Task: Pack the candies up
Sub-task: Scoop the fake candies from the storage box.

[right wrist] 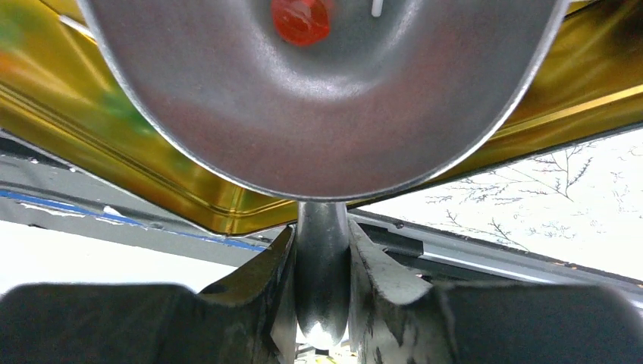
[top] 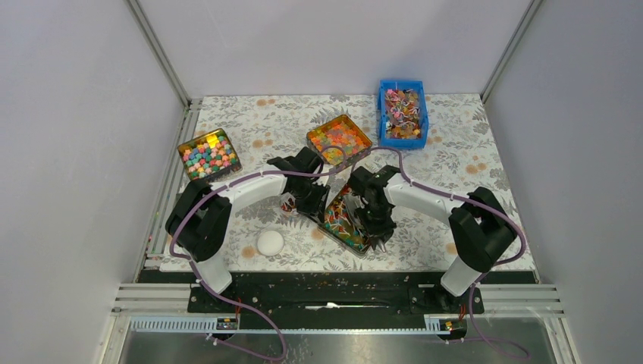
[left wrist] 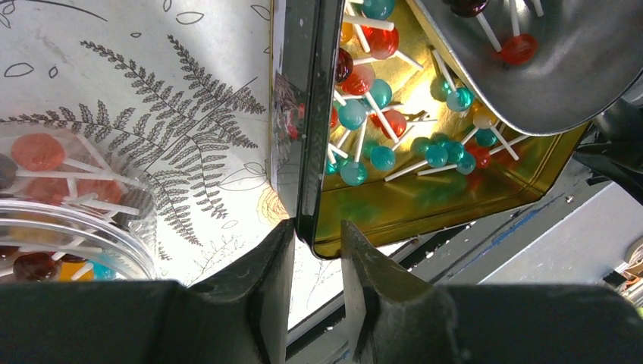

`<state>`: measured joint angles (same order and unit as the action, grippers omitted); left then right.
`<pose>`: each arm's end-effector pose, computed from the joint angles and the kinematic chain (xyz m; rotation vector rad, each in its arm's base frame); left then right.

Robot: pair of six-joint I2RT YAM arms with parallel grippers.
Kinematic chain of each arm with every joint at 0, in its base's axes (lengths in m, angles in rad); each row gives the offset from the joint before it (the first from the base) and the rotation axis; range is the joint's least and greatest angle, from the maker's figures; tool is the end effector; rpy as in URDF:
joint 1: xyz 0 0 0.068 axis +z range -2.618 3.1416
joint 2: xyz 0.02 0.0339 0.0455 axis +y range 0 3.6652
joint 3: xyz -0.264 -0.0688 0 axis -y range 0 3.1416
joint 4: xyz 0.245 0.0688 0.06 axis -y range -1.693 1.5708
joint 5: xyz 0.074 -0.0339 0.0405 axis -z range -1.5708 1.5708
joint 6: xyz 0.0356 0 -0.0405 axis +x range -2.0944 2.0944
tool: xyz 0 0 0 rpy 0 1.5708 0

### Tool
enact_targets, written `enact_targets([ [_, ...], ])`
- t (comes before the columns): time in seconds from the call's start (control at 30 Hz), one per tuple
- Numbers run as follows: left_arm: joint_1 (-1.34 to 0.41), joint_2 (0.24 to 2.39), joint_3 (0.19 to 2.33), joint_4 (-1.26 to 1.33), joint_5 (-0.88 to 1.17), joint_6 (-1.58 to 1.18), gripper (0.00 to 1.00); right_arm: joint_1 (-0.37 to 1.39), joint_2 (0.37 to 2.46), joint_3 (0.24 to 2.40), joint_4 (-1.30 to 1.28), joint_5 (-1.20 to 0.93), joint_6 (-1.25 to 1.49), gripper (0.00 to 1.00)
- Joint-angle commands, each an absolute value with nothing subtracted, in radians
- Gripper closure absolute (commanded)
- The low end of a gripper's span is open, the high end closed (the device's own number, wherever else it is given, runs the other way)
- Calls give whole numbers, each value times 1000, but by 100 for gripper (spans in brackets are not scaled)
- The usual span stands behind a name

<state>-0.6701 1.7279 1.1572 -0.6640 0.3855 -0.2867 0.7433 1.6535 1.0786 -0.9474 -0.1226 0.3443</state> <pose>0.2544 -0.2187 0.1914 0.6538 2.8590 -0.7368 0.2071 0.1963 0.1845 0.6215 -3.0504 -0.2026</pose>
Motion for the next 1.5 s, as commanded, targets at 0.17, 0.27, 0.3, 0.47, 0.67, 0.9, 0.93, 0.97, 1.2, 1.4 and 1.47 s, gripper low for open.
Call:
enact_targets([
  [0.17,-681,1711,1222,-673,403,-269,74,735,1661,1237,-1139,-214,337,100],
  [0.27,-681,1714,1228,-673,396,-265,74,736,1680,1252,-1201,-255,330,100],
  [0.3,-681,1715,1229,-673,393,-264,74,735,1684,1251,-1218,-269,327,100],
  [0.47,-680,1718,1235,-673,384,-270,74,736,1689,1235,-1277,-365,306,100],
  [0.67,-681,1715,1229,-673,364,-263,74,735,1710,1249,-1341,-463,274,100],
  [0.9,-681,1712,1223,-669,358,-262,74,735,1737,1270,-1392,-499,280,100],
  [0.93,-680,1711,1222,-669,357,-261,74,736,1738,1268,-1397,-493,282,100],
  [0.97,-681,1710,1221,-668,356,-261,74,735,1740,1266,-1401,-487,283,100],
  [1.2,-681,1706,1220,-664,355,-265,74,736,1823,1296,-1386,-461,278,100],
  [1.4,-683,1703,1213,-660,362,-271,74,735,1918,1355,-1364,-448,271,100],
  [1.47,-682,1702,1213,-660,363,-273,74,734,1942,1366,-1359,-433,273,100],
])
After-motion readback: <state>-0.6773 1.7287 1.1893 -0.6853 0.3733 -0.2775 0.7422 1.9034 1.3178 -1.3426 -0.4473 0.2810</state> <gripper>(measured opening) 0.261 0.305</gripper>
